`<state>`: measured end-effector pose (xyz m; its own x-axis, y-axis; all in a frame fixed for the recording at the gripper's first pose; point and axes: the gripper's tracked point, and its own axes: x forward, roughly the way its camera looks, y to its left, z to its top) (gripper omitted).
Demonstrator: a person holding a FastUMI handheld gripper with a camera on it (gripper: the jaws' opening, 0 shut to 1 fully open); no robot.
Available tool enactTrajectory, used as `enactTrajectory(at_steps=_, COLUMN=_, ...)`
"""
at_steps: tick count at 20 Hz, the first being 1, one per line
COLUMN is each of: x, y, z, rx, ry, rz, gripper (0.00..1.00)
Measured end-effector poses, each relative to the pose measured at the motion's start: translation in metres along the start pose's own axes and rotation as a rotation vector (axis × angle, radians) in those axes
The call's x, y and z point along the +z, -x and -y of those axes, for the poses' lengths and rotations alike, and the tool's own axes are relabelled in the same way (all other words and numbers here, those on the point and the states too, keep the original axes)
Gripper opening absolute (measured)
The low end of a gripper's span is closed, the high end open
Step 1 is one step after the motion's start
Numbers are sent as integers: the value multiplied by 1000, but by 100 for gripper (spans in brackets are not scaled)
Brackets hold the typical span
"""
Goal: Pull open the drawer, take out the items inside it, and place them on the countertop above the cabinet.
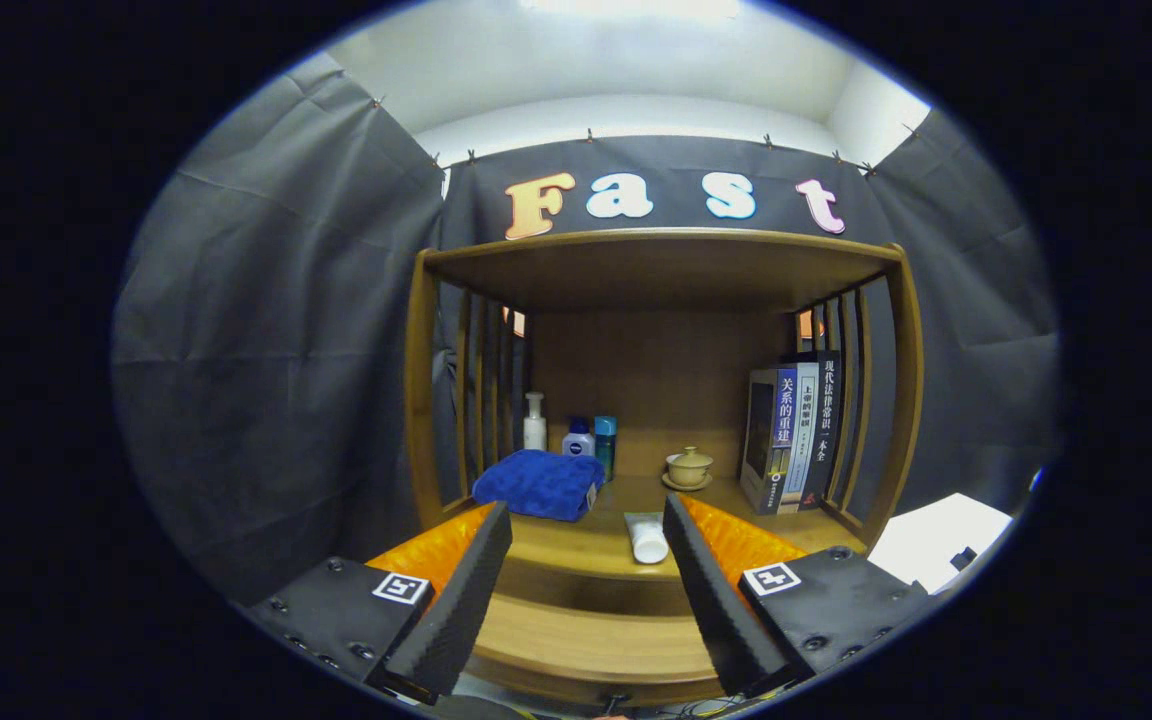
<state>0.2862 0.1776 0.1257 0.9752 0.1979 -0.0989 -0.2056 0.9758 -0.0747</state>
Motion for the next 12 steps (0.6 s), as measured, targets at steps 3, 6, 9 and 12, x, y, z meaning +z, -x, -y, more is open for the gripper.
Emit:
enactTrajectory(at_steps=3, x=-26, y=24, z=-7, rx=-3, ry=-9, rz=-15, gripper=98)
enactTrajectory(at_steps=6, x=-53, y=41, z=-1, rx=-59, ry=-6, rz=-17, gripper=99)
enactTrajectory(at_steps=9, x=-81, y=52, z=10, rx=-119, ry=-9, rz=-32, gripper=99)
enactTrajectory(at_steps=12, x=-115, y=58, z=20, rx=-146, ry=-32, rz=-82, gripper=99)
